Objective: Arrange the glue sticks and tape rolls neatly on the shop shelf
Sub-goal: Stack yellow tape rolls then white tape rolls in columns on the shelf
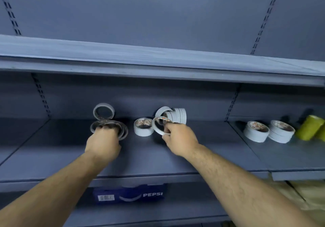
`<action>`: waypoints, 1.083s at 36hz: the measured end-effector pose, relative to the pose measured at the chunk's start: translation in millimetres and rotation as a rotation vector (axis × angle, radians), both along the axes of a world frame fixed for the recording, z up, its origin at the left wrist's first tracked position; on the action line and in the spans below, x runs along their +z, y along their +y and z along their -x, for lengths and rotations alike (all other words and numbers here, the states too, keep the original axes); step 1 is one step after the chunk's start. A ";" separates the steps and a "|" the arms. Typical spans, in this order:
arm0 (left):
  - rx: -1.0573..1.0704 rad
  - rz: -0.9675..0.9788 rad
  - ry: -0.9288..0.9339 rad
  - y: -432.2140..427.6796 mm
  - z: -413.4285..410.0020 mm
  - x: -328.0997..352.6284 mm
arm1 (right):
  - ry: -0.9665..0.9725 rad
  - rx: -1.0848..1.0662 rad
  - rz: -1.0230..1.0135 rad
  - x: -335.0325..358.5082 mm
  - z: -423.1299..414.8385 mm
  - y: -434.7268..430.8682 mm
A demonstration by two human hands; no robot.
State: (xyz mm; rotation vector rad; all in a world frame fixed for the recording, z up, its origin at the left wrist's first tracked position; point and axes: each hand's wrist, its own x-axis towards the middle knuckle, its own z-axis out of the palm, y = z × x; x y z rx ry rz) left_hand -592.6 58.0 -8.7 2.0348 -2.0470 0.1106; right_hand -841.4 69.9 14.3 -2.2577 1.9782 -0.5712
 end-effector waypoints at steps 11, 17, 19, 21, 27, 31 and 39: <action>-0.258 0.146 0.051 67.9 209.2 13.2 | -0.040 -0.086 0.046 3.0 179.0 95.4; -0.403 0.173 0.127 94.7 322.0 6.6 | -0.034 -0.208 0.062 4.2 284.6 146.3; -0.438 0.167 0.108 99.7 352.9 7.0 | -0.014 -0.247 0.061 4.6 313.9 158.4; -0.465 0.152 0.110 101.1 380.4 10.2 | -0.010 -0.283 0.061 5.4 340.5 167.6; -0.546 0.123 0.064 86.7 448.1 11.8 | -0.031 -0.386 0.058 -4.6 404.8 179.8; -0.588 0.129 0.071 63.0 485.6 7.3 | -0.043 -0.431 0.045 -10.2 437.9 174.9; -0.589 0.041 0.070 2.4 540.6 9.7 | 0.018 -0.503 0.038 0.6 485.8 128.9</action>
